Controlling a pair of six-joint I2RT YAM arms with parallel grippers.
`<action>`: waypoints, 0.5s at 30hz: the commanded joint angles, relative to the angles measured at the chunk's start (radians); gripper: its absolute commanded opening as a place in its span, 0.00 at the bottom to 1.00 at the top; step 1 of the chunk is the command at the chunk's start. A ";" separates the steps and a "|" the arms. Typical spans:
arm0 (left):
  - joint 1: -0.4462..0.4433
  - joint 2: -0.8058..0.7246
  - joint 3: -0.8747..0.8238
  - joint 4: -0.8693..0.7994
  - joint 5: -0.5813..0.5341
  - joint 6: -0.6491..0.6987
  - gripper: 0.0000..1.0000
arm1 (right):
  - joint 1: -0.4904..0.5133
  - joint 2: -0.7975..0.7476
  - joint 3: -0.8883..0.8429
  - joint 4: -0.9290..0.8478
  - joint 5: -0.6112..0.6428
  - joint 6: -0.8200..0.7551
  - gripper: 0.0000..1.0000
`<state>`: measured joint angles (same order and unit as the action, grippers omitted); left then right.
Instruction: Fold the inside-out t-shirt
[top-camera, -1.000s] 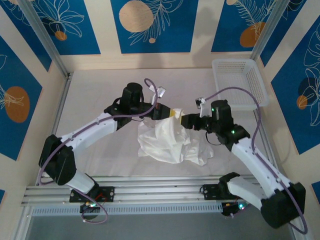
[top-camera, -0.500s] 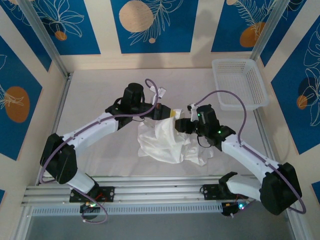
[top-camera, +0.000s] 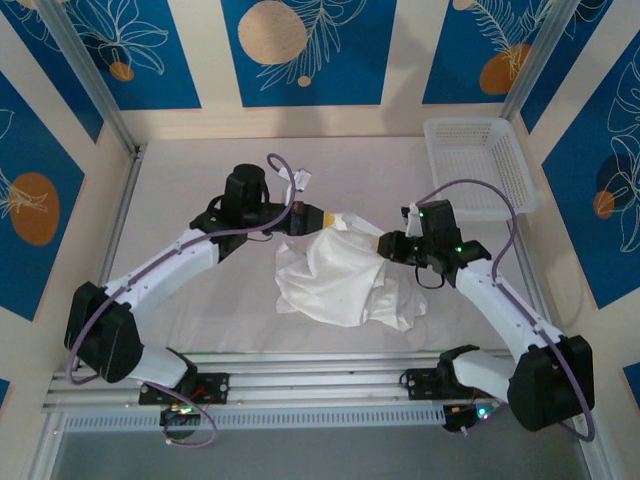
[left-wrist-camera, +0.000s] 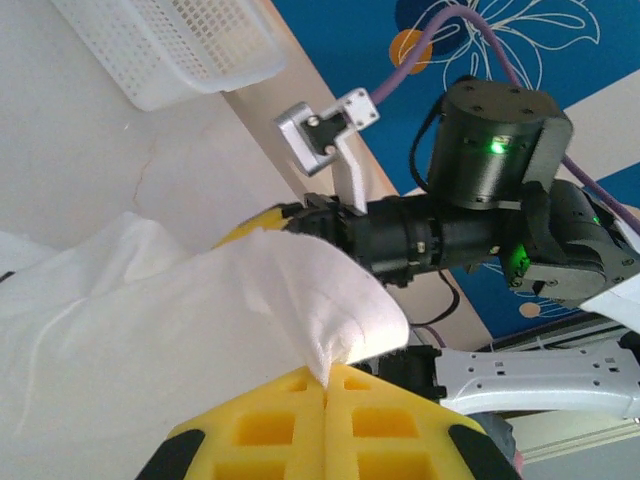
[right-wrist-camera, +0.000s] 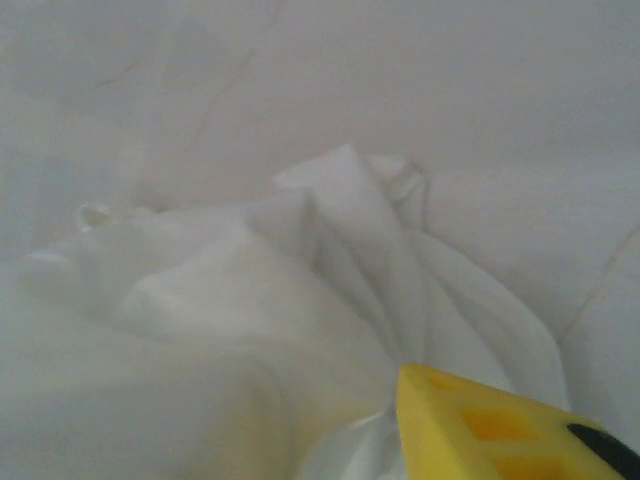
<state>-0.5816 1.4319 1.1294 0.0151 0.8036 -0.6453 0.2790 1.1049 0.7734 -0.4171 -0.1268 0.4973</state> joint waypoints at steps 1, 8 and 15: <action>0.011 0.002 -0.021 0.034 -0.002 0.018 0.00 | 0.009 -0.052 -0.070 0.105 -0.253 0.042 0.10; 0.046 0.047 -0.104 0.018 -0.153 0.057 0.21 | 0.044 -0.218 -0.125 0.257 -0.224 0.104 0.00; 0.030 -0.096 -0.122 -0.092 -0.315 0.048 0.43 | 0.070 -0.224 -0.115 0.239 -0.168 0.089 0.00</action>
<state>-0.5354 1.4422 0.9951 -0.0204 0.5938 -0.6071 0.3340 0.8761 0.6548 -0.1917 -0.3119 0.5842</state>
